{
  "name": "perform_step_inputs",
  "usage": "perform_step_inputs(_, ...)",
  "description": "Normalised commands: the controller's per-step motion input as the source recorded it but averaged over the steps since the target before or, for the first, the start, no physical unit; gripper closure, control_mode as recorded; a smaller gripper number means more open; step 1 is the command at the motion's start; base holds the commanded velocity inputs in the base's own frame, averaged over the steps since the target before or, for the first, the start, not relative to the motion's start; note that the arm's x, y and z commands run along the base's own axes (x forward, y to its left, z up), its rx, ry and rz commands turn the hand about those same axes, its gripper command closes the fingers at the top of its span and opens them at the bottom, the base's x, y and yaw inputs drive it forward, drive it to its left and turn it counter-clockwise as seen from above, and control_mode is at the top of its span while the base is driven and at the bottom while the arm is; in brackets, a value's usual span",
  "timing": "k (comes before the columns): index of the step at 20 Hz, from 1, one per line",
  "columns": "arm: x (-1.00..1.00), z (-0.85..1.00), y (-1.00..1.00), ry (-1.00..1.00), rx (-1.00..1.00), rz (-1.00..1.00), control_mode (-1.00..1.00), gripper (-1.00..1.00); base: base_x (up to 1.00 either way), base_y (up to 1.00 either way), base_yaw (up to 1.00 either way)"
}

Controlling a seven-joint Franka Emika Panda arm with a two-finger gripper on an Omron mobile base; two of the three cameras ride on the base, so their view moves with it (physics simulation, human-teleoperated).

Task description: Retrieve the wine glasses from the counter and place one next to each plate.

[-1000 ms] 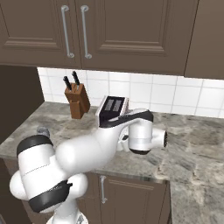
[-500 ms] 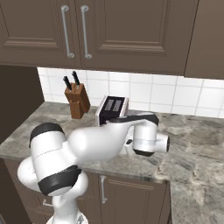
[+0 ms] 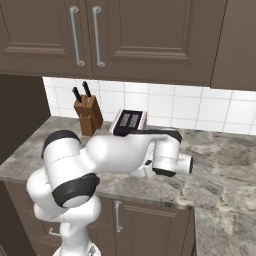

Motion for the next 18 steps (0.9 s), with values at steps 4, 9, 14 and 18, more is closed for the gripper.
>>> perform_step_inputs(4, 0.14, -0.18, 0.02, 0.0, 0.02, 0.0, -1.0, -1.0, 0.0, 0.0, 0.0)
perform_step_inputs(9, 0.3, -0.15, 0.0, 0.0, 0.02, 0.0, -1.0, -1.0, 0.0, 0.0, 0.0)
perform_step_inputs(14, 0.05, -0.01, 0.0, 0.0, 0.0, 0.0, -1.0, -1.0, 0.0, 0.0, 0.0)
perform_step_inputs(18, 0.0, -0.05, 0.08, 0.02, 0.0, 0.0, -1.0, -1.0, 0.0, 0.0, 0.0)
